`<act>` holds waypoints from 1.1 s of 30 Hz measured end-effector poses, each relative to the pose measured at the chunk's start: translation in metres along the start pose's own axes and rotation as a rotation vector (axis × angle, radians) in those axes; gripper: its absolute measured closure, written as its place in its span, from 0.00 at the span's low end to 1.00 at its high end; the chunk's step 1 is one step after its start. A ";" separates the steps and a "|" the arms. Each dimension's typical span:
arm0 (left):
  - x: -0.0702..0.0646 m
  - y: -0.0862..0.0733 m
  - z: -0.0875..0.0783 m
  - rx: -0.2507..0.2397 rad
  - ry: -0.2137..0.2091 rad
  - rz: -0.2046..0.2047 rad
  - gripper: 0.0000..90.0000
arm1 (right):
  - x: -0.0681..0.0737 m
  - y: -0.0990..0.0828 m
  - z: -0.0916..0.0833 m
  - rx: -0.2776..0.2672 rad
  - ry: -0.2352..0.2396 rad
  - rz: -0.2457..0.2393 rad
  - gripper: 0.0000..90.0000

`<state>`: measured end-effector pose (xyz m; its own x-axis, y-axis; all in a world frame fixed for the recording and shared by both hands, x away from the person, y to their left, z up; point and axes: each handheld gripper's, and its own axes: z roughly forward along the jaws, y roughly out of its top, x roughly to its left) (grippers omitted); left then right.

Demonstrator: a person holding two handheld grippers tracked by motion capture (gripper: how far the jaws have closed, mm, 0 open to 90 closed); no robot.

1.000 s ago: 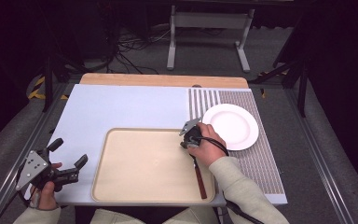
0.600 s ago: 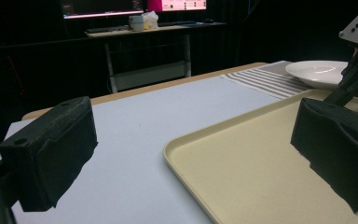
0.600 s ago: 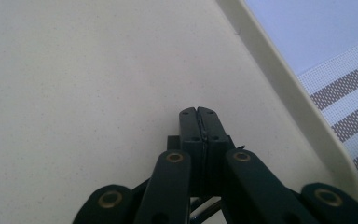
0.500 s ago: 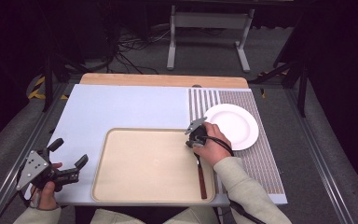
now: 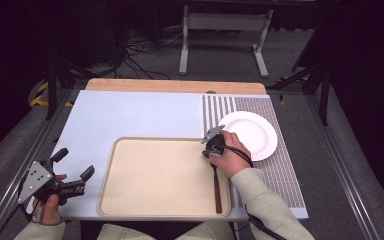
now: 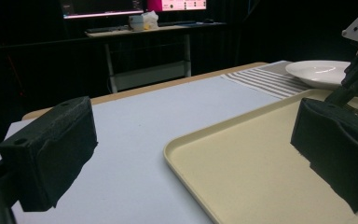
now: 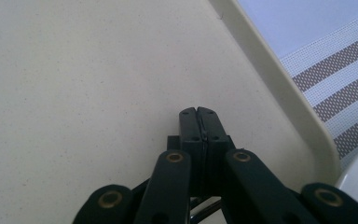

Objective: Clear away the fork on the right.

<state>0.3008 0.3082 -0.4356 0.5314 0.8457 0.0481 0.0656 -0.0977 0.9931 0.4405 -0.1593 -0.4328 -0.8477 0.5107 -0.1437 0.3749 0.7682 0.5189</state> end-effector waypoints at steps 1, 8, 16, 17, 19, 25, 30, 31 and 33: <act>0.000 0.000 0.000 0.000 0.000 0.001 0.01 | 0.000 0.000 0.000 0.001 0.000 0.000 1.00; 0.000 0.000 0.001 -0.001 -0.002 0.000 0.01 | 0.002 0.003 -0.006 -0.066 0.036 0.037 0.85; 0.000 0.000 0.000 -0.003 0.000 -0.001 0.01 | 0.009 0.009 -0.027 -0.240 0.062 0.104 0.34; 0.000 0.000 0.000 -0.003 0.000 -0.001 0.01 | 0.009 0.009 -0.027 -0.240 0.062 0.104 0.34; 0.000 0.000 0.000 -0.003 -0.001 0.002 0.01 | 0.010 0.009 -0.034 -0.282 0.054 0.099 0.28; 0.000 0.001 0.000 -0.003 0.000 -0.001 0.01 | 0.009 -0.001 -0.062 -0.374 0.014 0.088 0.21; 0.000 0.001 0.000 -0.002 0.001 -0.004 0.01 | 0.009 -0.013 -0.078 -0.428 -0.018 0.086 0.19; 0.000 0.001 0.000 -0.004 0.003 -0.007 0.01 | 0.009 -0.015 -0.080 -0.431 -0.019 0.089 0.19; 0.000 0.001 0.000 -0.006 0.003 -0.008 0.01 | 0.010 -0.021 -0.086 -0.456 -0.026 0.092 0.19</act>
<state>0.3007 0.3077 -0.4349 0.5281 0.8482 0.0407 0.0651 -0.0882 0.9940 0.3919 -0.2033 -0.3731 -0.8068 0.5827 -0.0977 0.2397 0.4741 0.8472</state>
